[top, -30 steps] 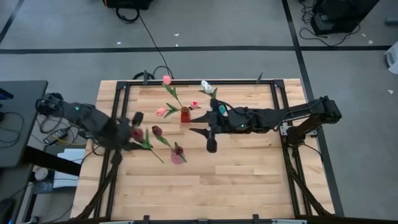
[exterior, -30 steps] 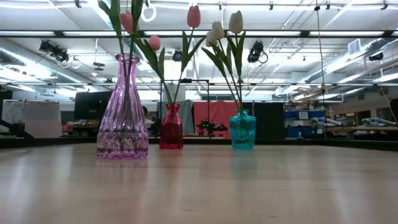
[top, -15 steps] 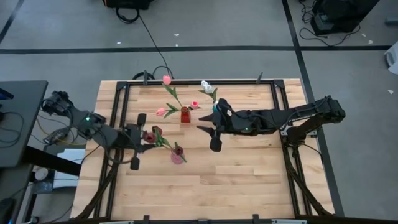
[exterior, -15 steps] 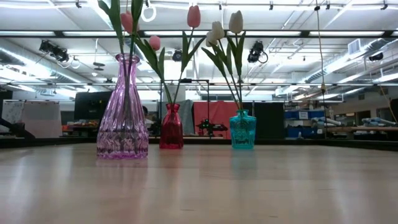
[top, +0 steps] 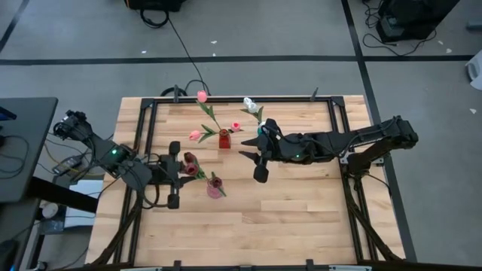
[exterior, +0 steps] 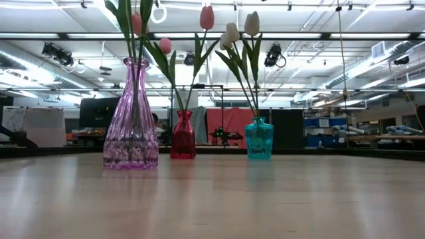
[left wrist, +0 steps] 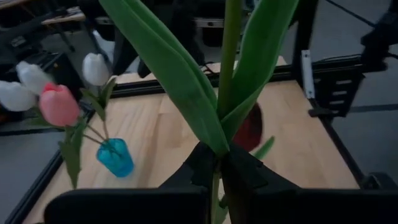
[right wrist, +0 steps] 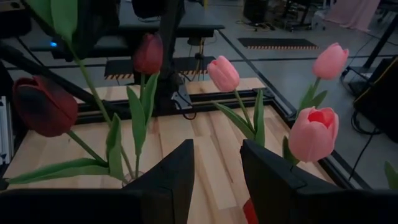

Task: Sort flowers into vase by color
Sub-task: Put the red flower into the purple vase

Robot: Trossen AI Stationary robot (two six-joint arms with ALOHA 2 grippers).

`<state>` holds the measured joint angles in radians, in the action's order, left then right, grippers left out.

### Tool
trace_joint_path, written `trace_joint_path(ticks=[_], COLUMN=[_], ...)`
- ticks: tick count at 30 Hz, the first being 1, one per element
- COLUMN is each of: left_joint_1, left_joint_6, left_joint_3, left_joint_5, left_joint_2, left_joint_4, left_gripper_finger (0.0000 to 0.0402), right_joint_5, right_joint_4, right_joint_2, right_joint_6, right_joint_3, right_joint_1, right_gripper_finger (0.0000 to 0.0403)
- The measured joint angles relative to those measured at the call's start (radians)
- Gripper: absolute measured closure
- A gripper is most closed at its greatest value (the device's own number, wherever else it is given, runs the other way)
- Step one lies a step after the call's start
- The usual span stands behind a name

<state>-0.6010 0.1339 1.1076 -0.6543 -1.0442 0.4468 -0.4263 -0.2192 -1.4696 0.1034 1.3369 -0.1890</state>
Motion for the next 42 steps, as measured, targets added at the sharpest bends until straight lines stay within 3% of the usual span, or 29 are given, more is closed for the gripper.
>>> trace_joint_path(ticks=[21,35,38,42], left_joint_1=[0.02,0.044,0.045,0.045], left_joint_6=[0.141,0.219,0.238,0.227], left_joint_3=[-0.168,-0.35,-0.36,-0.36], left_joint_5=[-0.042,-0.031,-0.015,-0.005], left_joint_2=[-0.001,-0.001,-0.001,-0.001], left_joint_4=[-0.131,-0.332,-0.332,-0.334], left_gripper_finger=[0.0377,0.0375,0.0362,0.0312], right_joint_5=[0.0,0.001,0.001,0.001], right_joint_4=[-0.007,-0.022,-0.022,-0.022], right_joint_2=[0.0,0.0,0.0,0.0], right_joint_6=[0.011,0.051,0.057,0.06], right_joint_3=[0.0,0.0,0.0,0.0], right_joint_1=[-0.003,-0.007,-0.007,-0.007], right_gripper_finger=[0.0259,0.0259,0.0259,0.0259])
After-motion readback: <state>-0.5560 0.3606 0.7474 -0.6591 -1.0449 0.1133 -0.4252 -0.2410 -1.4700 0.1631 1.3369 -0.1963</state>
